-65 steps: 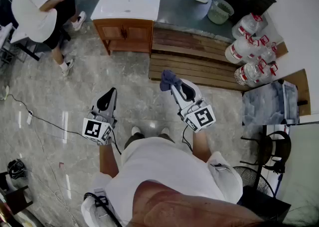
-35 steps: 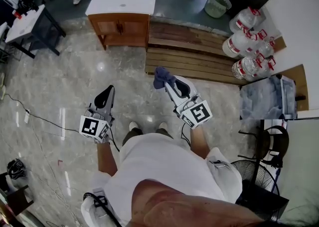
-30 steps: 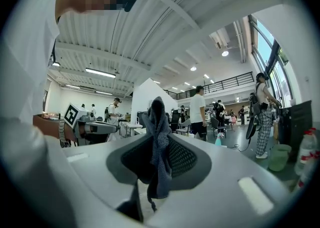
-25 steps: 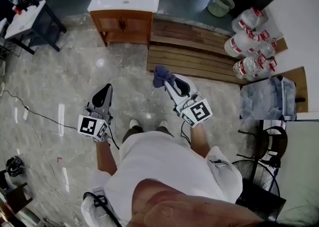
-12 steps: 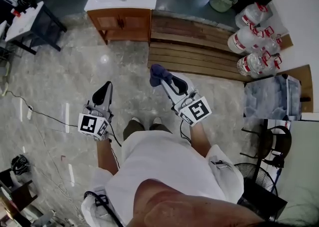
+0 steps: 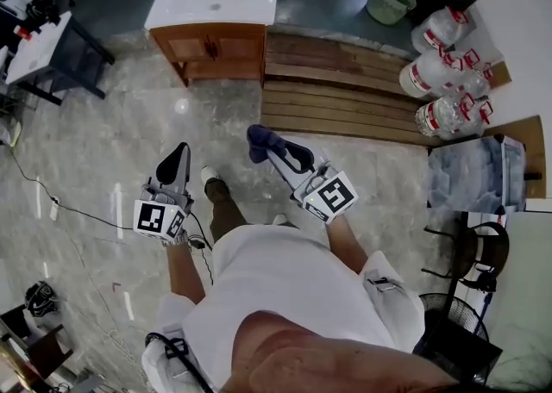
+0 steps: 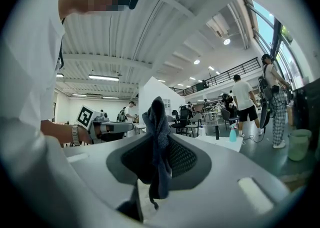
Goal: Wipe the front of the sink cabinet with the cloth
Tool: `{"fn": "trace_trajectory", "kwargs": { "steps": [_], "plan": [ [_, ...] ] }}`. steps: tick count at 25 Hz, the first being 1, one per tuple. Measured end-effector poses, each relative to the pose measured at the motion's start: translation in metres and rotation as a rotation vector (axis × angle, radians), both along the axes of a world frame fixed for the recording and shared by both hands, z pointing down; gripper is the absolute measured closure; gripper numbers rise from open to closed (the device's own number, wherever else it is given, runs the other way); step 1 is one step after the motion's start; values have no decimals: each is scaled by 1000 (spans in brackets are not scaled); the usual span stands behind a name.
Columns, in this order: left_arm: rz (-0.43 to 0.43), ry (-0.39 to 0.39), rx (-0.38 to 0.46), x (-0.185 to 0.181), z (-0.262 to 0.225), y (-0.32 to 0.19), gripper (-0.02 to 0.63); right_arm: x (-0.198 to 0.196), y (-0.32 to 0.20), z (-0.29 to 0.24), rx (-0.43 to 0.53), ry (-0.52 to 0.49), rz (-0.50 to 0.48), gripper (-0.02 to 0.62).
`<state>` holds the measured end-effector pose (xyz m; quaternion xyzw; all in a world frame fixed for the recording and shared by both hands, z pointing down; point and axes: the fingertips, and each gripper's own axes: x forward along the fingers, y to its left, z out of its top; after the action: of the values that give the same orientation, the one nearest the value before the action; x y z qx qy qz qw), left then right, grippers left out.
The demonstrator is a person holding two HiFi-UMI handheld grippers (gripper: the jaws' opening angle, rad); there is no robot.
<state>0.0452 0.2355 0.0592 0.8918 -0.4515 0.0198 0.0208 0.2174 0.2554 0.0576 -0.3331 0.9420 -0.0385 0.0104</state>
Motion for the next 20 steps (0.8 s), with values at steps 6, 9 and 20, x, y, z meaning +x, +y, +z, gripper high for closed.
{"fn": "trace_trajectory", "kwargs": {
  "steps": [6,9,20],
  "plan": [
    [66,29,-3,-70,1,-100,607,-78,-95,4,-31,-2,32,508],
    [97,28,-12,-107,-2,-148,607,-118,-141,4,-58,19,48,508],
    [158,40,-44,-177,4,-252,607,-201,-238,4,-94,26,96,508]
  ]
}}
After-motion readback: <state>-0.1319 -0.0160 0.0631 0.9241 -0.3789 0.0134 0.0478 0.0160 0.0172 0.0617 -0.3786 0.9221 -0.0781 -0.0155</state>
